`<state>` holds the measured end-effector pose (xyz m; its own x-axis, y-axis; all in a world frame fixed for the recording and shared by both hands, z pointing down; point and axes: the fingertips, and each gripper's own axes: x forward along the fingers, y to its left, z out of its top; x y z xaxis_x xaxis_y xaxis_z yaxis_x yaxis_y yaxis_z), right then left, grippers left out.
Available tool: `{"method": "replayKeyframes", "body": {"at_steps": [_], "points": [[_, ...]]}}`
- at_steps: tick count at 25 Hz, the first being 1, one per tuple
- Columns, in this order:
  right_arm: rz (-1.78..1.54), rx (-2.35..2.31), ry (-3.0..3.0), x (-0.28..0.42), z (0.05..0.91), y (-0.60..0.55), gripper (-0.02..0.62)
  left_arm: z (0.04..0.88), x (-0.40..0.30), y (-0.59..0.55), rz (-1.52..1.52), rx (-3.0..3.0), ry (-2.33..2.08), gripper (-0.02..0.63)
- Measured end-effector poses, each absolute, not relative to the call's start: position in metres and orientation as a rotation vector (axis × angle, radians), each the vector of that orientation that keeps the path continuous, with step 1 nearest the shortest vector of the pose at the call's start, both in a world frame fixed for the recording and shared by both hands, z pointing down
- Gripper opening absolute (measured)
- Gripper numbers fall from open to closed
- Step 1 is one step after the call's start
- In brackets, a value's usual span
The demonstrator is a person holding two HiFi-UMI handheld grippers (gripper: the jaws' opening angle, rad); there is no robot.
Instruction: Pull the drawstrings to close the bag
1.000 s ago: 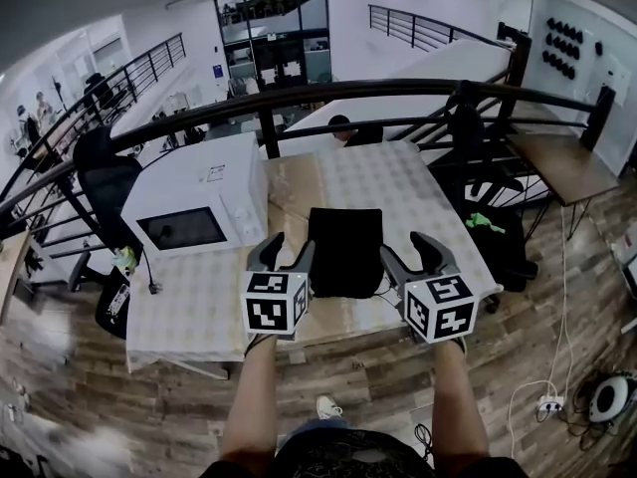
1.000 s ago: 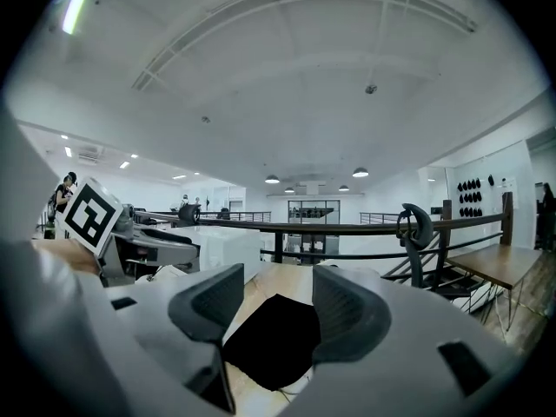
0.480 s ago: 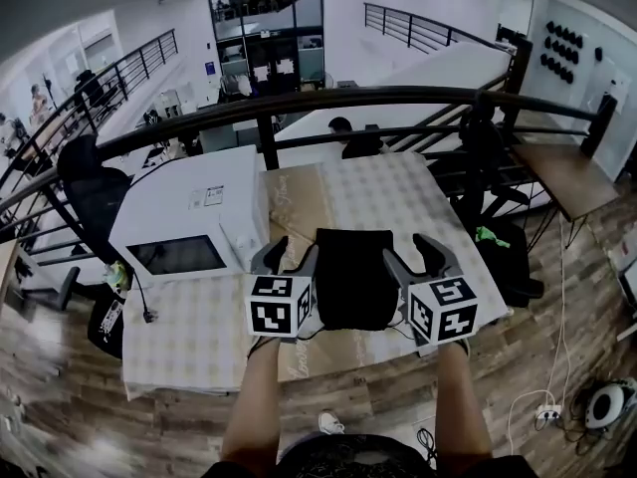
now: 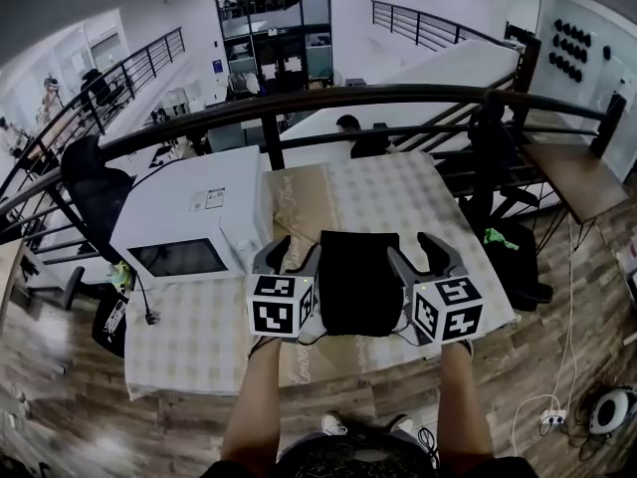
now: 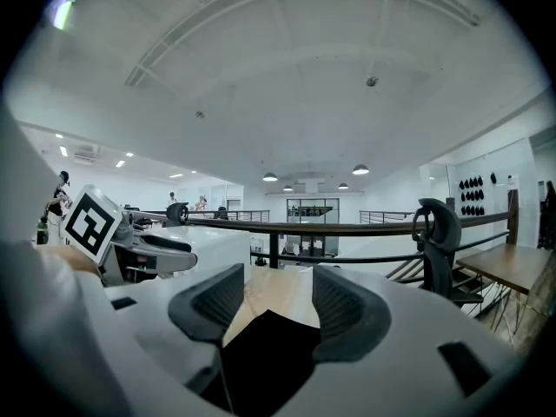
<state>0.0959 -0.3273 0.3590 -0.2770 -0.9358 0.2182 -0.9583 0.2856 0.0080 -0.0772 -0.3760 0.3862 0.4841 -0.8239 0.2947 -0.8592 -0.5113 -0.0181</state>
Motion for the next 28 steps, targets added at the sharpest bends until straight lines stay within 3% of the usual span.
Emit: {"method": "replayKeyframes", "body": {"at_steps": [16,28], "points": [[0.154,1.623,-2.497,0.145,0.355,-0.336,0.233,0.377,-0.028,-0.363,0.388,2.530,-1.621,0.221],[0.142,1.527,-2.526,0.145,0.367,-0.333,0.233,0.385,-0.032,-0.353,0.414,2.525,-1.644,0.222]]}}
